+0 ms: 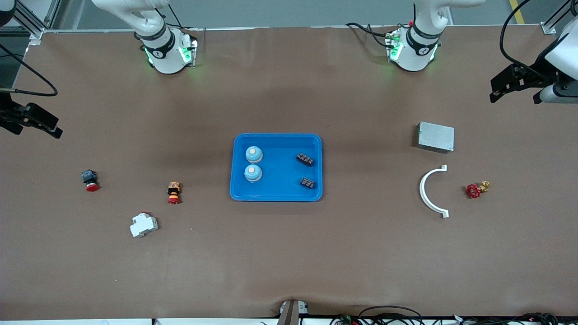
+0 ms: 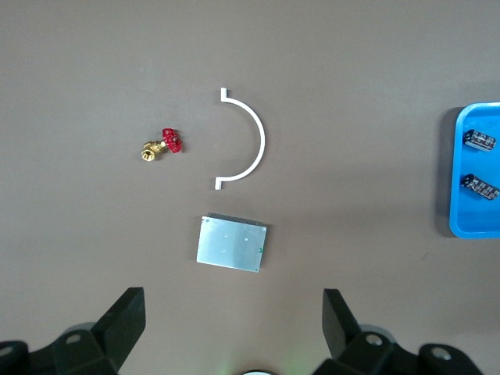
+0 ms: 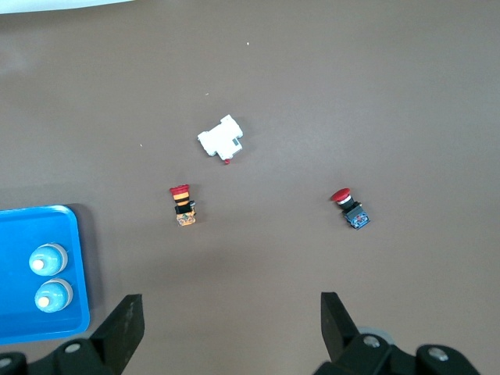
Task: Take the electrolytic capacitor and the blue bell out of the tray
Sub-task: 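Move the left gripper toward the black capacitors in the blue tray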
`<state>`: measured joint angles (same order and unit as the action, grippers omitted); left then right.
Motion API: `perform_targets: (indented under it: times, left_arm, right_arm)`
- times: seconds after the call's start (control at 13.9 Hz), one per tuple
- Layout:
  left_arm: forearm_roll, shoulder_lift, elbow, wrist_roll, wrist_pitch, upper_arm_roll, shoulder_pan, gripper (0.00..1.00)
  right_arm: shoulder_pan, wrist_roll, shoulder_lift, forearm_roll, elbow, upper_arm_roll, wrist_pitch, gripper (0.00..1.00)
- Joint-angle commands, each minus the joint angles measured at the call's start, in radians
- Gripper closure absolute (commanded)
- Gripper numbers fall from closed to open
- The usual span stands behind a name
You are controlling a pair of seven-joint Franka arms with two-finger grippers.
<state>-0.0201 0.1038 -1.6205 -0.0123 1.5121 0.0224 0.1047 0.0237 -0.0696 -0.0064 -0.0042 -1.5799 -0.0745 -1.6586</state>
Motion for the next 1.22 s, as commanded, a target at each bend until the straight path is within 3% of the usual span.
perform_targets:
  times: [0.0, 0.14, 0.5, 0.72, 0.93, 1.15]
  left_arm:
    - [-0.018, -0.013, 0.03, -0.005, -0.019, -0.005, 0.006, 0.0]
    - [-0.02, -0.015, 0.031, -0.005, -0.019, -0.005, 0.013, 0.0]
    - [-0.021, -0.153, 0.087, -0.003, -0.023, -0.012, 0.023, 0.0]
    - [0.096, -0.239, 0.088, -0.023, 0.049, -0.028, 0.023, 0.0]
    - [0.12, -0.321, 0.09, -0.121, 0.123, -0.05, 0.041, 0.0]
    - [0.12, -0.386, 0.09, -0.341, 0.189, -0.064, 0.108, 0.0]
  right_arm:
    - [-0.013, -0.006, 0.016, -0.008, 0.031, 0.009, 0.014, 0.0]
    - [-0.013, -0.006, 0.016, -0.008, 0.029, 0.009, 0.014, 0.0]
    - [-0.013, -0.009, 0.017, -0.008, 0.029, 0.009, 0.013, 0.0]
    - [-0.007, -0.009, 0.022, -0.008, 0.031, 0.01, 0.011, 0.0]
    - [-0.001, -0.01, 0.022, 0.0, 0.031, 0.01, 0.016, 0.0]
    - [-0.001, -0.009, 0.022, -0.002, 0.032, 0.01, 0.013, 0.0]
